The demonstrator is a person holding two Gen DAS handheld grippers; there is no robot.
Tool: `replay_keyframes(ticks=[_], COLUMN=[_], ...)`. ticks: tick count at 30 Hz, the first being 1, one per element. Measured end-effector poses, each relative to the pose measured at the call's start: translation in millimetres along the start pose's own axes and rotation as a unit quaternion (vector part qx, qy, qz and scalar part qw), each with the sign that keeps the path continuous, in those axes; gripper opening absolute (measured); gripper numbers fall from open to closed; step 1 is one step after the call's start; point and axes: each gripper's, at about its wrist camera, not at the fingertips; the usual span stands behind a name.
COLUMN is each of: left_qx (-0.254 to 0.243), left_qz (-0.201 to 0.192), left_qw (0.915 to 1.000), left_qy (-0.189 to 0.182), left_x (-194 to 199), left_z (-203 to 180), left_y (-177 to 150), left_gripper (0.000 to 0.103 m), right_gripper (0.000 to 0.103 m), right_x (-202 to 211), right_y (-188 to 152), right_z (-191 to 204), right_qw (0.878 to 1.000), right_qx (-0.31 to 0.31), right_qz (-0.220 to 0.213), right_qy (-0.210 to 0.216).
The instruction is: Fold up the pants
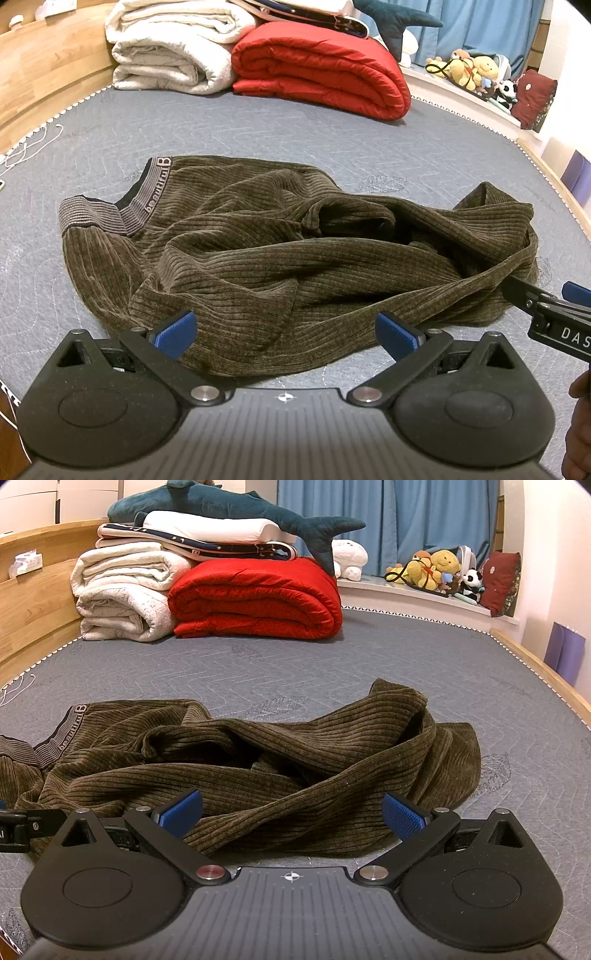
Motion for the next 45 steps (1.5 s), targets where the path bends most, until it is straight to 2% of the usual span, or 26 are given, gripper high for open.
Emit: replay_keyframes(ticks=[8, 10, 13, 15, 17, 19, 20, 23, 24, 26, 27, 28, 29, 30, 32, 35, 37, 38, 40, 41, 42, 43, 44, 45], left_qx=[0.003, -0.001, -0.008, -0.009, -0.013, -0.012, -0.01, -0.019, -0.022, -0.035, -0.033, -0.029, -0.02, 0.0, 0.029, 0.017, 0.015, 0.019, 0.033, 0.039, 0.043, 0.045, 0.046, 0.048], left_qz=[-0.007, -0.012, -0.01, -0.007, -0.008, 0.001, 0.005, -0.004, -0.011, -0.027, -0.031, -0.024, -0.001, 0.023, 0.026, 0.004, 0.002, 0.004, 0.006, 0.003, -0.001, -0.006, -0.011, -0.011], left_qw=[0.9999, 0.9998, 0.9992, 0.998, 0.9972, 0.9969, 0.9964, 0.996, 0.9961, 0.9956, 0.9958, 0.9971, 0.9986, 0.9986, 0.9978, 0.9998, 0.9997, 0.9994, 0.9987, 0.9981, 0.9972, 0.9961, 0.9947, 0.9934], left_qy=[-0.01, -0.019, -0.039, -0.062, -0.073, -0.078, -0.084, -0.087, -0.085, -0.082, -0.079, -0.067, -0.049, -0.047, -0.054, 0.002, 0.022, 0.03, 0.038, 0.048, 0.062, 0.076, 0.091, 0.103], left_x=[-0.7, -0.3, -2.2, -4.5, -7.3, -10.8, -11.9, -13.5, -14.2, -20.6, -26.9, -33.6, -43.4, -51.9, -59.7, -63.5, -66.5, -68.7, -71.1, -70.9, -70.4, -68.5, -68.5, -69.0], left_z=[1.6, 1.3, -0.2, 1.3, 3.2, 6.1, 8.9, 17.1, 20.7, 28.8, 36.0, 43.7, 50.4, 59.2, 73.7, 82.7, 89.0, 93.5, 104.8, 111.5, 119.0, 126.2, 132.7, 138.6], left_y=[2.6, 4.1, 6.3, 10.0, 17.3, 30.4, 40.3, 70.3, 77.8, 87.3, 86.9, 85.2, 83.4, 84.2, 88.9, 96.6, 100.0, 101.3, 105.3, 107.8, 108.7, 108.6, 110.0, 110.6], left_gripper=[0.103, 0.098, 0.072, 0.04, 0.023, 0.019, 0.019, 0.019, 0.019, 0.021, 0.021, 0.021, 0.021, 0.022, 0.032, 0.046, 0.061, 0.068, 0.069, 0.073, 0.08, 0.082, 0.083, 0.086], right_gripper=[0.102, 0.102, 0.097, 0.089, 0.081, 0.072, 0.068, 0.068, 0.068, 0.069, 0.072, 0.074, 0.078, 0.079, 0.081, 0.082, 0.082, 0.082, 0.081, 0.078, 0.069, 0.062, 0.043, 0.031], right_x=[3.1, 1.6, 1.6, 0.6, -1.8, -6.3, -9.4, -20.5, -23.1, -30.5, -29.8, -36.0, -43.7, -55.0, -74.4, -100.7, -114.2, -122.4, -142.8, -148.9, -155.4, -161.0, -164.8, -168.4], right_y=[3.6, 1.1, 0.8, 3.7, 7.0, 11.5, 13.9, 22.0, 25.1, 31.4, 34.6, 36.9, 38.2, 37.6, 35.7, 33.3, 29.6, 27.2, 24.4, 23.0, 21.5, 20.4, 20.3, 20.1], right_z=[-0.7, 1.4, -2.7, -8.9, -17.0, -26.2, -30.7, -47.4, -57.2, -75.4, -87.1, -99.3, -112.5, -124.6, -144.8, -168.8, -176.8, -181.9, -182.3, -182.6, -181.6, -180.0, -179.2, -177.5], right_qw=[1.0, 1.0, 1.0, 1.0, 0.999, 0.998, 0.998, 0.996, 0.993, 0.991, 0.988, 0.986, 0.984, 0.982, 0.977, 0.974, 0.972, 0.971, 0.967, 0.966, 0.966, 0.967, 0.968, 0.969], right_qx=[0.005, 0.009, 0.003, -0.013, -0.033, -0.053, -0.061, -0.084, -0.106, -0.114, -0.115, -0.127, -0.143, -0.165, -0.197, -0.22, -0.227, -0.236, -0.252, -0.253, -0.252, -0.247, -0.245, -0.24], right_qz=[-0.013, -0.012, -0.011, -0.016, -0.022, -0.03, -0.031, -0.035, -0.05, -0.061, -0.091, -0.086, -0.076, -0.055, -0.028, -0.008, 0.004, 0.013, 0.04, 0.045, 0.05, 0.055, 0.059, 0.061], right_qy=[0.006, 0.003, 0.001, 0.005, 0.009, 0.011, 0.008, -0.015, -0.012, -0.039, -0.053, -0.066, -0.074, -0.076, -0.076, -0.056, -0.059, -0.047, -0.027, -0.026, -0.025, -0.017, -0.004, 0.006])
Point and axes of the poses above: each gripper's, at about its wrist camera, not at the fingertips, and x roughly against the way its jaws point, z to its left, y to its top
